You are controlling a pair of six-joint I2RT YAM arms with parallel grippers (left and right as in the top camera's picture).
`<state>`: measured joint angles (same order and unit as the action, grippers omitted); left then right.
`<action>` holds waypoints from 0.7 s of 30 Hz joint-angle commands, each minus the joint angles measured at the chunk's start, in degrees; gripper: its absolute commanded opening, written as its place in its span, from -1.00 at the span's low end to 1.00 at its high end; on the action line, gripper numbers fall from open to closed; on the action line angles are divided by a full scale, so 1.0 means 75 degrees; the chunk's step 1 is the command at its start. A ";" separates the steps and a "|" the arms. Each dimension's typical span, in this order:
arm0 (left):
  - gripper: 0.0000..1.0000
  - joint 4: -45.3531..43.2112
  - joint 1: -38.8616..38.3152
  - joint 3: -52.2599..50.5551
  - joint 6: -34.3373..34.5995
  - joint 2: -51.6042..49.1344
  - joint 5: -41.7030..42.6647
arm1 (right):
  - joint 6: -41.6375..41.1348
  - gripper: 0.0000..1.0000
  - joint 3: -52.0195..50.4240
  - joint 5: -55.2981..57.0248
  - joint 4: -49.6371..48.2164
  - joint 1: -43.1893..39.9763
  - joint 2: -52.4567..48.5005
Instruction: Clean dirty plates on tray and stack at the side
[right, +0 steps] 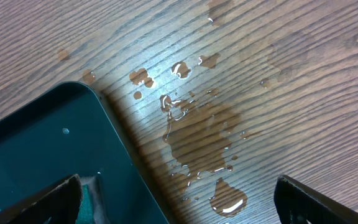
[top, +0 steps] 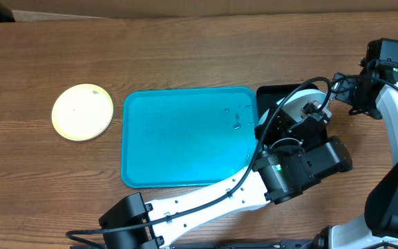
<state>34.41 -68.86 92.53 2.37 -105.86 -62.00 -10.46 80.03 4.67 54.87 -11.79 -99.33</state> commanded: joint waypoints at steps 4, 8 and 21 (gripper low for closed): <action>-0.92 -0.0035 0.0090 0.0178 0.0425 0.0102 -0.0012 | -0.0026 1.00 0.0093 -0.0038 -0.0047 0.0006 0.0026; -0.92 0.0090 0.0093 0.0178 0.0609 0.0102 0.0527 | -0.0026 1.00 0.0093 -0.0038 -0.0047 0.0006 0.0026; -0.92 0.1285 0.1510 0.0178 0.2754 0.0102 0.4261 | -0.0026 1.00 0.0093 -0.0038 -0.0044 0.0006 0.0026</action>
<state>43.75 -61.80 92.53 17.74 -105.86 -42.63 -10.48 80.03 4.64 54.89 -11.79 -99.33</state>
